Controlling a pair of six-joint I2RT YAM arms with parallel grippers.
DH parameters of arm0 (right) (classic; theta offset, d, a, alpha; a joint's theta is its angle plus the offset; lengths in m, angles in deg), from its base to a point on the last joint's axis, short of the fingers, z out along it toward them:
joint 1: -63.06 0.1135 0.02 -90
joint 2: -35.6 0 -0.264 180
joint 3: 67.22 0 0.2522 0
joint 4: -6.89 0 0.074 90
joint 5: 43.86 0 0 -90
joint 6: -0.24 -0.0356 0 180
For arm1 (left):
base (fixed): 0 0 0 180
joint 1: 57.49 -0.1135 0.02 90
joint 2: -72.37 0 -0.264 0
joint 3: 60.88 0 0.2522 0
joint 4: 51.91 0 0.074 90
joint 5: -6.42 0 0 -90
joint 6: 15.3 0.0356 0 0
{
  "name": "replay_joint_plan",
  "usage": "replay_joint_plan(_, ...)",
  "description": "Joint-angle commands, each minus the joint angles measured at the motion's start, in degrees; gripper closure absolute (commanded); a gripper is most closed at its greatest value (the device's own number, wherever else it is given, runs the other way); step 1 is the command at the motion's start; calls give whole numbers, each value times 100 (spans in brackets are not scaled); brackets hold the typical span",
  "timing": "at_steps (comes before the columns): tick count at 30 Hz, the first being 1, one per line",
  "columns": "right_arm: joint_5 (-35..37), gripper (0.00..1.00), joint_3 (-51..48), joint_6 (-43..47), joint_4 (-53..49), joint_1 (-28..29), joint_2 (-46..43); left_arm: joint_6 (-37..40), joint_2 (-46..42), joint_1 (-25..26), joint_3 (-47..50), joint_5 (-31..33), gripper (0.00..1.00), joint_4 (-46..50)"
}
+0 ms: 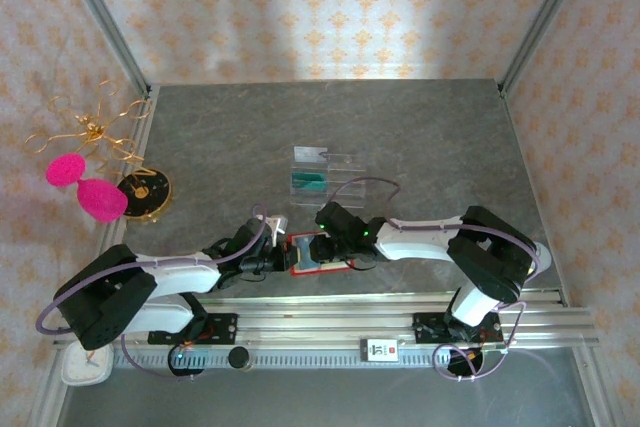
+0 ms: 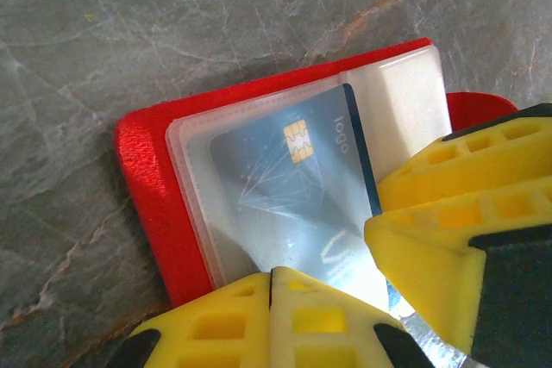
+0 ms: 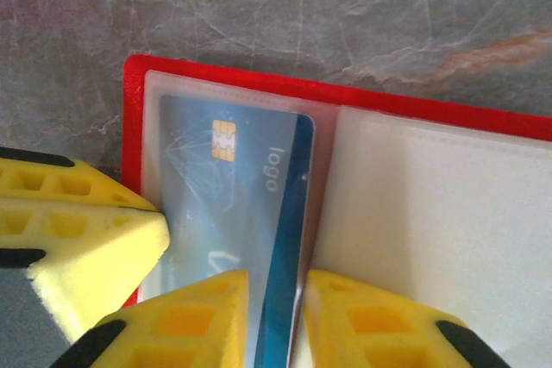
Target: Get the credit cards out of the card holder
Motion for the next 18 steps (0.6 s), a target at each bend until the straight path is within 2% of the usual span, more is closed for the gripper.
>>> replay_joint_plan(1, -86, 80, -266, 141, -17, -71, 139, 141, 303, -46, 221, 47, 99, 618)
replay_joint_plan(4, -413, 85, -370, 98, 346, -77, 67, 153, 351, -48, 208, 43, 100, 614)
replay_joint_plan(9, -163, 100, -446, 41, 199, -120, -100, 125, 259, -46, 238, 59, 100, 670)
replay_joint_plan(13, 1, 100, -662, -153, 236, -190, -365, 111, 257, -49, 260, 46, 100, 634)
replay_joint_plan(18, -147, 100, -919, -367, 186, -490, -688, 109, 228, -50, 268, 37, 100, 607)
